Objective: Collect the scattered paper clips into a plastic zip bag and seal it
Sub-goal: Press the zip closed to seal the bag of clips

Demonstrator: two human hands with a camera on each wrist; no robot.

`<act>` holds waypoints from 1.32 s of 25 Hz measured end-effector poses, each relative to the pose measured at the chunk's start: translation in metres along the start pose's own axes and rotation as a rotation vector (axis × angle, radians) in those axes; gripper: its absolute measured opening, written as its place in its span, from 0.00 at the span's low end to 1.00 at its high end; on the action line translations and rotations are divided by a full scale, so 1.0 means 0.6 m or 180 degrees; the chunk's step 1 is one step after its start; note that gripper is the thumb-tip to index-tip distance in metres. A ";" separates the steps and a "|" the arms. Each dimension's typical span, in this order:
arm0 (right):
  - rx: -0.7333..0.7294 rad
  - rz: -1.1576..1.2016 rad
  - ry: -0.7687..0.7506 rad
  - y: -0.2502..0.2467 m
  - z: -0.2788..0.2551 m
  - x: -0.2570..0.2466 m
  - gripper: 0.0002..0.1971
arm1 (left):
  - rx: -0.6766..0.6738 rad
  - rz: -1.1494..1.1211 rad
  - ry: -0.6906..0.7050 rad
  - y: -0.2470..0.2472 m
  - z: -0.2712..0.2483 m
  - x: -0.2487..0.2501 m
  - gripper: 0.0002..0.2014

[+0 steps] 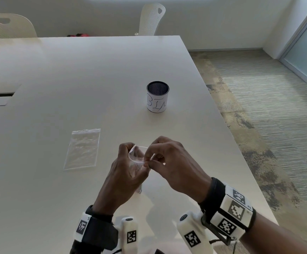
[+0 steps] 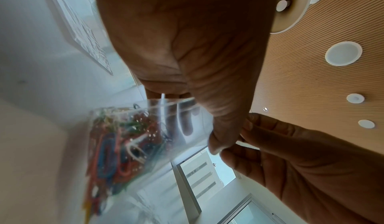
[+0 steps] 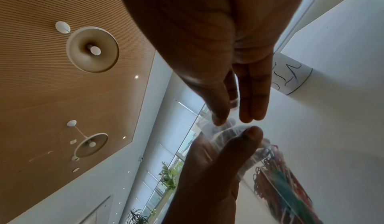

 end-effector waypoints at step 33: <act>0.0113 0.0083 -0.0952 -0.146 -0.015 0.015 0.01 | 0.0158 -0.1557 0.0420 -0.019 0.043 0.084 0.15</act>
Point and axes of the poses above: each hand's wrist, its own z-axis towards the middle knuckle, its own y-axis out of the palm, x = y × z, the point moved 2 cm from there along z, towards the middle knuckle, and after that the axes turned 7 degrees about -x, right-handed, at the moved point
